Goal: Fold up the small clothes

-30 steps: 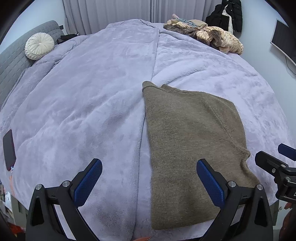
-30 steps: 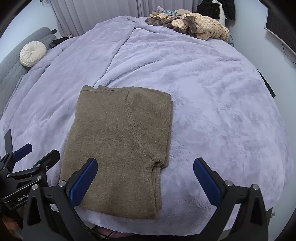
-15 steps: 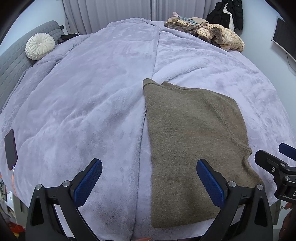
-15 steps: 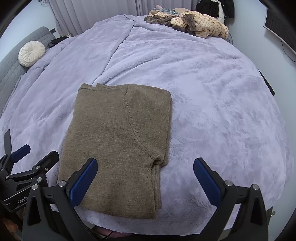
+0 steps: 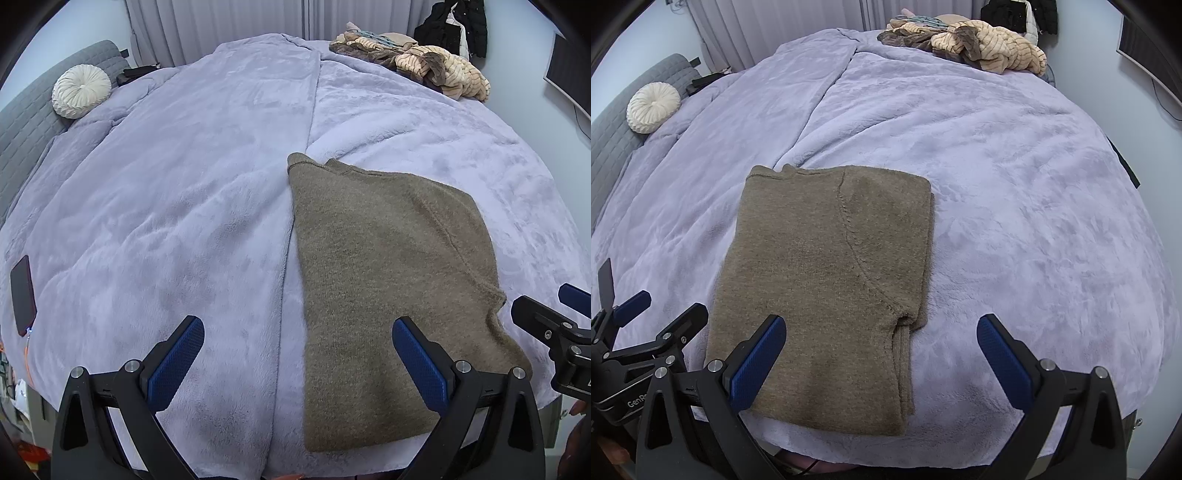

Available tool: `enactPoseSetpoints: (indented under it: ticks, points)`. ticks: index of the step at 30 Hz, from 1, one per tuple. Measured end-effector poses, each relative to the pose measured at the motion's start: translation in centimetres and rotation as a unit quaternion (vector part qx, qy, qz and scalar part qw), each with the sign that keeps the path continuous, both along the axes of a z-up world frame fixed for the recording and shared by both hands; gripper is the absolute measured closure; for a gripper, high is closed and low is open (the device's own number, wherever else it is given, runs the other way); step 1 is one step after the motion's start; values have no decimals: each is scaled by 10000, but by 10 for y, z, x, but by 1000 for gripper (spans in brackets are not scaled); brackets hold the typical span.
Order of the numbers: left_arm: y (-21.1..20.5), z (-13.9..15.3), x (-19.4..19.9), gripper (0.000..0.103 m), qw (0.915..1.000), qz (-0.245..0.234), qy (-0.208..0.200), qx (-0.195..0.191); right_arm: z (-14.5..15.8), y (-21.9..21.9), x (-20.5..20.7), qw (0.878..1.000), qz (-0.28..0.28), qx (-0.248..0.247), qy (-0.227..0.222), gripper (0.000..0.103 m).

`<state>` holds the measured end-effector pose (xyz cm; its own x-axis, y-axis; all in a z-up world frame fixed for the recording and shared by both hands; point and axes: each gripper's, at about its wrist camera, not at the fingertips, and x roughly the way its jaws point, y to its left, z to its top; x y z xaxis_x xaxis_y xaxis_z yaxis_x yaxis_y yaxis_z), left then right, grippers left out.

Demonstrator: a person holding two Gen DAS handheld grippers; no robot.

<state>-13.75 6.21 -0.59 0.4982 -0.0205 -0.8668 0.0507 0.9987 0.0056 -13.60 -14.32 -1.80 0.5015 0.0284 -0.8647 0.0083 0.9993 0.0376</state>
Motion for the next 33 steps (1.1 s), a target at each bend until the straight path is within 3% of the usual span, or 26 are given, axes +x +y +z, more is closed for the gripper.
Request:
enactPoseSetpoints:
  ticks: [33]
  points:
    - [-4,2,-3,1,10000,8,-4,82,-3,-1,-2,10000,-25,-40,19,0]
